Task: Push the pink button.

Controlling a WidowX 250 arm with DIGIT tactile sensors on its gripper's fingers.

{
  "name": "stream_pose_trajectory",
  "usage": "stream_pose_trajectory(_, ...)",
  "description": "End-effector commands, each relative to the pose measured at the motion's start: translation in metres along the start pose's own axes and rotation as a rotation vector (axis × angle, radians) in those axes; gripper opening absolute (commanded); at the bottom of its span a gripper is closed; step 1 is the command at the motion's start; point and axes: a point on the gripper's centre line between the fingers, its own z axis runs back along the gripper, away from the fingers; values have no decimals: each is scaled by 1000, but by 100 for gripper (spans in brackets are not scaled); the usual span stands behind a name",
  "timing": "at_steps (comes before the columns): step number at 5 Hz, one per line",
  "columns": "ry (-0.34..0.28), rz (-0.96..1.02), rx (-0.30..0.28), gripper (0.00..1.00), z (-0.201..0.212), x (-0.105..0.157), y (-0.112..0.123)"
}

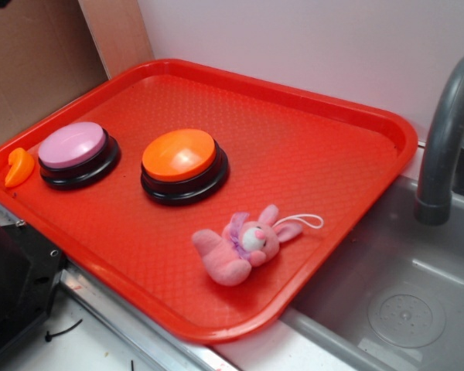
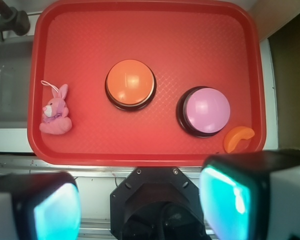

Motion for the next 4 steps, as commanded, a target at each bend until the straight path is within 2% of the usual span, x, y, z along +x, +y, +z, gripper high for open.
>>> stream_pose_trajectory(1, 0, 0, 0, 100, 0, 0, 0)
stream_pose_trajectory(2, -11, 135, 8, 100, -35, 26, 42)
stream_pose_trajectory(3, -65, 222, 8, 100, -68, 44, 62)
stream_pose_trajectory(4, -45, 292, 26, 100, -106, 48, 85)
